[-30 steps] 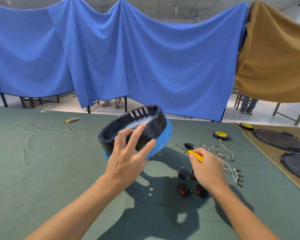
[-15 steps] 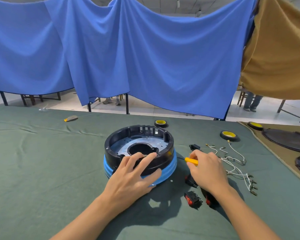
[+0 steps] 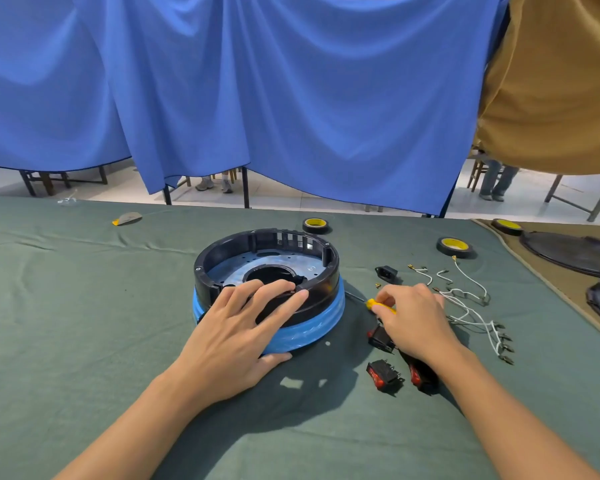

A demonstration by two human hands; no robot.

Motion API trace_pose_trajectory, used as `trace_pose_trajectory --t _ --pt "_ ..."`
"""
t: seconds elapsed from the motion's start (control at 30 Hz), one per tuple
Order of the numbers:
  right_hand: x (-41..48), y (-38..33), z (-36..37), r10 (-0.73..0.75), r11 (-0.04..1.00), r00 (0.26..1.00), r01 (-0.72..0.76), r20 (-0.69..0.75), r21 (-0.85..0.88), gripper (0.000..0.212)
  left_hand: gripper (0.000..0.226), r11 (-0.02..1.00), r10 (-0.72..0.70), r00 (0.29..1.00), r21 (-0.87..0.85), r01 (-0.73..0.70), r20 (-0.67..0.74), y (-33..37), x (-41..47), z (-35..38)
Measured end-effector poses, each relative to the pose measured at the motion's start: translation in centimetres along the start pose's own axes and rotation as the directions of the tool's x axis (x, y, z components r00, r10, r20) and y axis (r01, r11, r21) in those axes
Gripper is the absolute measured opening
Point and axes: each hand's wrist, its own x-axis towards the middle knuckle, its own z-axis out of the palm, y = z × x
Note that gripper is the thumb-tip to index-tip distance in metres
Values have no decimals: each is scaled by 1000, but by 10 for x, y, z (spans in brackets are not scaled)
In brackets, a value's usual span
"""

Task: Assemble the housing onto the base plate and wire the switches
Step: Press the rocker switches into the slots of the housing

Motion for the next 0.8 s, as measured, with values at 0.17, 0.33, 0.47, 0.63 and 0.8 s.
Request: trace_pose_trajectory --t 0.17,0.33,0.47,0.63,0.8 --pt "4 5 -3 -32 999 997 32 -65 -2 12 85 1000 -17 999 -25 17 29 4 -2 -1" --pt "5 4 -1 -7 999 1000 6 12 36 13 86 998 -30 999 -46 32 44 6 -3 0" --pt "1 -1 -15 -94 994 993 97 -67 54 17 78 997 -31 998 -70 35 57 5 -5 -2" --pt "-10 -8 -37 -301 953 921 278 248 123 18 52 994 -111 994 -16 110 -22 17 8 -3" --pt "-14 -10 -36 -286 957 900 288 330 44 28 38 941 -327 935 135 309 139 43 53 -10"
